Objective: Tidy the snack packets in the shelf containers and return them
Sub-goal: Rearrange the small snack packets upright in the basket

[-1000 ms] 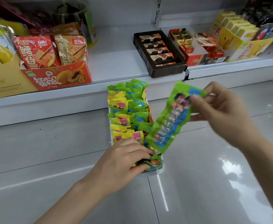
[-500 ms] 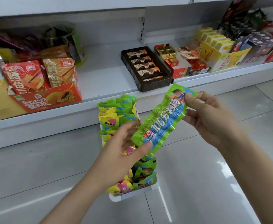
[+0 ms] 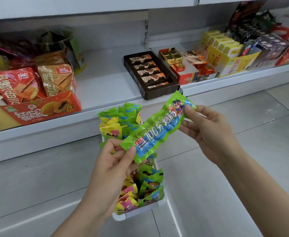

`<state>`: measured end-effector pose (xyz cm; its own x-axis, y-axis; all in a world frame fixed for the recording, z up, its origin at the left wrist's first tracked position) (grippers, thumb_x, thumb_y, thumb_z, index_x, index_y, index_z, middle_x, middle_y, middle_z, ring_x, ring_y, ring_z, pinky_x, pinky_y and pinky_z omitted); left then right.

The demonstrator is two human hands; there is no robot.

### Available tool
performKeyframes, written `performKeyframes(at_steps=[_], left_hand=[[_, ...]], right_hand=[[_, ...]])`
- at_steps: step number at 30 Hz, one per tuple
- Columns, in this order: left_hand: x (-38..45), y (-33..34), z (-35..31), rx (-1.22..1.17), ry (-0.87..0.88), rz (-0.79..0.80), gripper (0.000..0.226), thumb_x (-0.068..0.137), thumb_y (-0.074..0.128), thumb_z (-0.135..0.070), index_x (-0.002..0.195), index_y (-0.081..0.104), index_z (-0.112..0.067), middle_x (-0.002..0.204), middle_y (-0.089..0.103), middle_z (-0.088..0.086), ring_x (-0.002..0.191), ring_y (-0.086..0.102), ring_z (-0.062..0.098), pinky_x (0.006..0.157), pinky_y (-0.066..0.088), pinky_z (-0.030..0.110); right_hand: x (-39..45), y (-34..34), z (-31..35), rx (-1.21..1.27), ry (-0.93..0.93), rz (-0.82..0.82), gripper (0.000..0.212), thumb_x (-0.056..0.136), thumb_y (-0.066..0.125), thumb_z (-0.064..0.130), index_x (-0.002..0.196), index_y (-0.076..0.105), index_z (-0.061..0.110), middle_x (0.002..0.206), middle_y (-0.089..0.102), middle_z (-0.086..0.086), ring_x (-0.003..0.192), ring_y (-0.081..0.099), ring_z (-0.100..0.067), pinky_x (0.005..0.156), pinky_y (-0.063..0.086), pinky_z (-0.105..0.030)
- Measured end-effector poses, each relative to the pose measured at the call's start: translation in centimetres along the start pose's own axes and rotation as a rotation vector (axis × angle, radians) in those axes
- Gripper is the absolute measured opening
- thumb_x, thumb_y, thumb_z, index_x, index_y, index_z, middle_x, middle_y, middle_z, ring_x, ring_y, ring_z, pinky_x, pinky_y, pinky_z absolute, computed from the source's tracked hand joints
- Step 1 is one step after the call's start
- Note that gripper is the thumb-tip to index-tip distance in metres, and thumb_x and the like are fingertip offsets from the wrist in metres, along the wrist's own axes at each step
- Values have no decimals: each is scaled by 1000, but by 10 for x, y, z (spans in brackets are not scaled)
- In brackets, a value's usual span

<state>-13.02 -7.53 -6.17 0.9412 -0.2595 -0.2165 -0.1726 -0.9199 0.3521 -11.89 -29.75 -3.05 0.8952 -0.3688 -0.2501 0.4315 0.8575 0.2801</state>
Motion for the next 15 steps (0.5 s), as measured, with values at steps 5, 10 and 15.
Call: performKeyframes(at_steps=[5,10,15], left_hand=[[-2,-5,-21,581,531,-55,17,92,67,-16,92,66,-33,97,71,-11,96,67,8,83,51,20],[-12,5,-27,917,898,143,13,89,66,-16,94,78,-17,111,65,-2,105,63,22,88,50,33],[-10,10,-13,497,324,264,67,65,86,-30,126,60,-40,142,52,-11,136,47,10,106,41,20]], right_hand=[[-5,9,-15,39,250,98,48,96,52,50,99,68,6,118,71,-17,100,71,-39,77,61,-51],[-4,6,-9,50,213,114,44,105,42,33,116,63,-5,120,70,-18,103,71,-33,79,62,-42],[1,2,1,133,159,45,34,103,48,26,116,64,-1,105,75,-14,84,75,-23,68,61,-34]])
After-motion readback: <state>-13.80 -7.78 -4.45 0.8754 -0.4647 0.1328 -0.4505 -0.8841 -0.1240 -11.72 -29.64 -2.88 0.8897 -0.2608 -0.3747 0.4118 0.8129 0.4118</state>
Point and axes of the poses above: each hand's wrist, its own x-axis towards the middle knuckle, its own y-axis out of the palm, z = x × y, the point moved 4 cm from there along x, towards the middle knuckle
